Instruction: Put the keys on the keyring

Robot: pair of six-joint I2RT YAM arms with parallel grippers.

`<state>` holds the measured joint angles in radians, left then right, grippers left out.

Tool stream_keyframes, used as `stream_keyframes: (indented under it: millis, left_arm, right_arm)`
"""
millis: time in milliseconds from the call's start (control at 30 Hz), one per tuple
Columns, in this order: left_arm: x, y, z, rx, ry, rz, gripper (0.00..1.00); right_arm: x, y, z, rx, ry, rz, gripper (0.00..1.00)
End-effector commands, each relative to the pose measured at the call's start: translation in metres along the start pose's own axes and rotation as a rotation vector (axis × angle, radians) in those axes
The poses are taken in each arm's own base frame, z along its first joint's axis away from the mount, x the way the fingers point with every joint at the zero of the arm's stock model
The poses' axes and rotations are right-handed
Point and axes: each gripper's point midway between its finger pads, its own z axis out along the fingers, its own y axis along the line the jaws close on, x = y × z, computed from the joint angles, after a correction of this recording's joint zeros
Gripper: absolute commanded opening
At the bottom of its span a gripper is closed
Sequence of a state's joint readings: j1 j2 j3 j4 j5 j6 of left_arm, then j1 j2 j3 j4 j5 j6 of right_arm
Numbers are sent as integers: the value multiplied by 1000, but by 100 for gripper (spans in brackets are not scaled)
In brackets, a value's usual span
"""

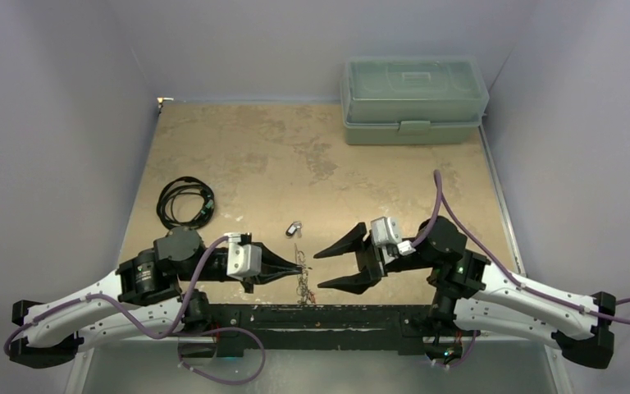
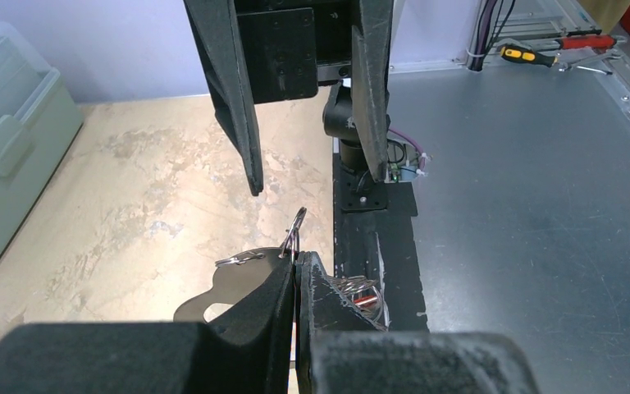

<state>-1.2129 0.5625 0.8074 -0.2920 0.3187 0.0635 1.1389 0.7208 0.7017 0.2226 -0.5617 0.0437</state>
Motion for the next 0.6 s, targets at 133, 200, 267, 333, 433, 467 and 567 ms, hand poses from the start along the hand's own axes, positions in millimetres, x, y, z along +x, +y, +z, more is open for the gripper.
stream_keyframes:
  millis: [133, 200, 267, 333, 433, 467, 567]
  left_arm:
    - [-20, 3, 3, -3, -76, 19, 0]
    - [-21, 3, 2, -3, -80, 18, 0]
    - [-22, 3, 1, -3, -82, 20, 0]
    - [-21, 3, 2, -3, -80, 19, 0]
    - [-21, 3, 2, 0, -78, 20, 0]
    - [-20, 3, 2, 1, -76, 19, 0]
    - [-19, 2, 1, 6, -74, 22, 0]
  right_arm:
    - [4, -17, 12, 64, 6, 18, 51]
    - [7, -19, 14, 66, 15, 20, 47]
    - [11, -21, 15, 71, 27, 24, 41]
    - [12, -22, 16, 73, 32, 27, 32]
    - [10, -22, 16, 77, 29, 25, 17]
    - [10, -23, 15, 82, 29, 25, 14]
    - [4, -23, 12, 93, 23, 18, 6]
